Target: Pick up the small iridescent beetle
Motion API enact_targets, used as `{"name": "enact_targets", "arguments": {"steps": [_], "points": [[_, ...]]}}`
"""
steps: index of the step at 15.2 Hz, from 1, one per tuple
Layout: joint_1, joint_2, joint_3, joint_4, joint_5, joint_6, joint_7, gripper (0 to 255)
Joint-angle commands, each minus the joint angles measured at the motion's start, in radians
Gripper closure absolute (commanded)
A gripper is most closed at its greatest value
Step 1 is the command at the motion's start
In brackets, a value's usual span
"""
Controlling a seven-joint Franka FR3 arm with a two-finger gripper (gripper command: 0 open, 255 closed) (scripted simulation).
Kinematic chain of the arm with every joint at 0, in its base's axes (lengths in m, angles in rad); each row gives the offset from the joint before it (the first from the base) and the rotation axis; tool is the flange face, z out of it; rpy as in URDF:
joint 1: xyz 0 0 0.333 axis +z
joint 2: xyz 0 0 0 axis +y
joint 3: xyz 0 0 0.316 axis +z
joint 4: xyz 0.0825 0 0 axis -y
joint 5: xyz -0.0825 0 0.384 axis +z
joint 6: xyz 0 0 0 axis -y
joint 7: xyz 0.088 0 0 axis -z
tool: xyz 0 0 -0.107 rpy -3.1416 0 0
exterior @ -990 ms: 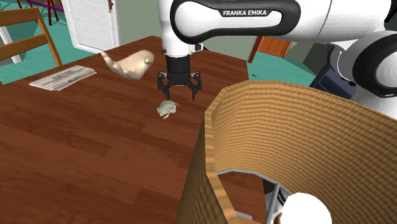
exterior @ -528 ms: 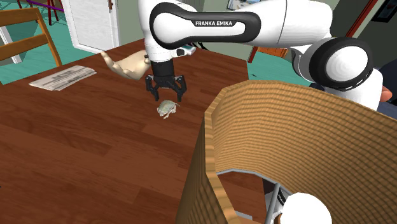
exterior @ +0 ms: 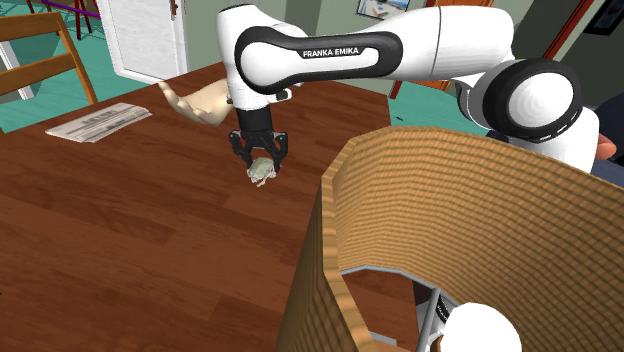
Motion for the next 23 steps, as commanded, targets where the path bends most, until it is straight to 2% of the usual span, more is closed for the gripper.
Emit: {"name": "enact_targets", "arguments": {"steps": [1,8,23], "points": [[0.000,0.002,0.000,-0.002,0.000,0.002,0.000,255],[0.000,0.001,0.000,-0.003,0.000,0.002,0.000,255],[0.027,0.005,0.007,0.207,0.001,-0.201,-0.011,255]]}}
